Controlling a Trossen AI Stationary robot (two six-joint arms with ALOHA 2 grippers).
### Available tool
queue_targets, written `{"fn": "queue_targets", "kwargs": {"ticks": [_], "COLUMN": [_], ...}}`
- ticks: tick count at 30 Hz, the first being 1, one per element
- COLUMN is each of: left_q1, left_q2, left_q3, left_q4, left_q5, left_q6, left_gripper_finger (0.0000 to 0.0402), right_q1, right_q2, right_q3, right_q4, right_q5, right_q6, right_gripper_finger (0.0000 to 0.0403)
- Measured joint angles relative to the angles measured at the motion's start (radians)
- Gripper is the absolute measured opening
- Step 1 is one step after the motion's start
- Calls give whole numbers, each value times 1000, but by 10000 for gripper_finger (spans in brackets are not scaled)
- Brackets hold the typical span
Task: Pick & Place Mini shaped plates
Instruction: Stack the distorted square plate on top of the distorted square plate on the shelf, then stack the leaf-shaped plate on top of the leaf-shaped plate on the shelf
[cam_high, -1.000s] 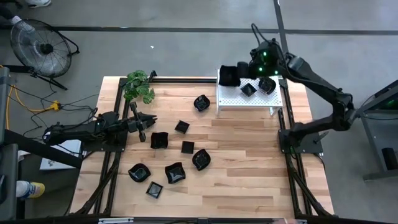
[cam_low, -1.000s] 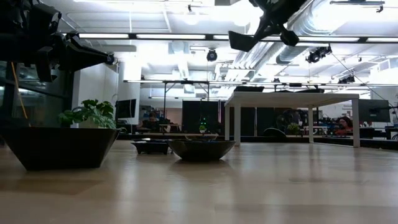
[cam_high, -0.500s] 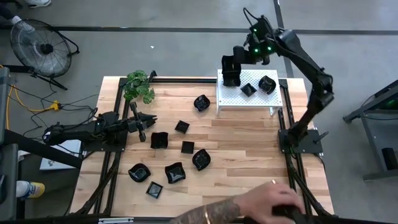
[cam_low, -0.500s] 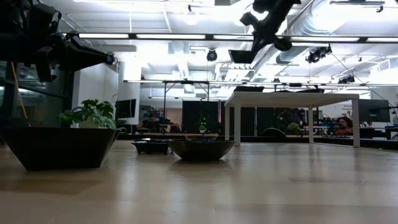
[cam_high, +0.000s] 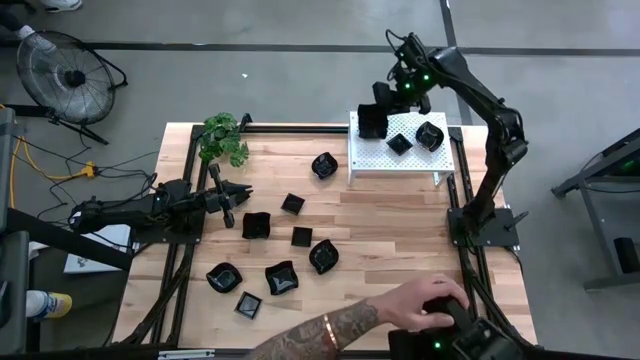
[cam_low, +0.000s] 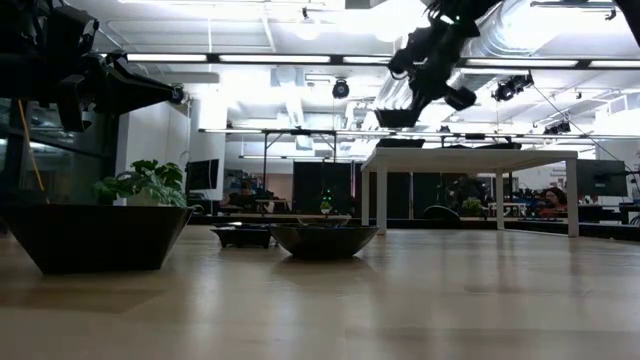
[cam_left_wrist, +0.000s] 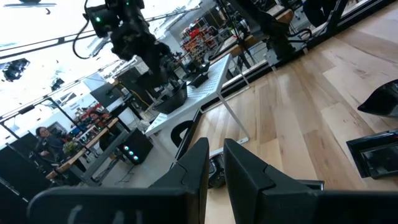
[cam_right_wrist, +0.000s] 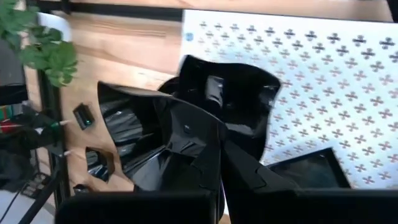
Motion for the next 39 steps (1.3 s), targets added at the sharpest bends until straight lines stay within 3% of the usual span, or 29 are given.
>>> {"fn": "queue_targets", "kwargs": {"ticks": [21,39], "left_q1": [0,0], "left_q2": [0,0], "left_q3": [0,0], "left_q4": [0,0], "left_q5": [0,0], "left_q6": [0,0], "left_gripper_finger": [46,46], "right_q1": [-12,-12], "right_q2": [0,-5], "right_q3": [-134,-134], "right_q4": [100,109], "right_q5": [-7,25], "right_q6": [-2,-10], "right_gripper_finger": [1,63]}}
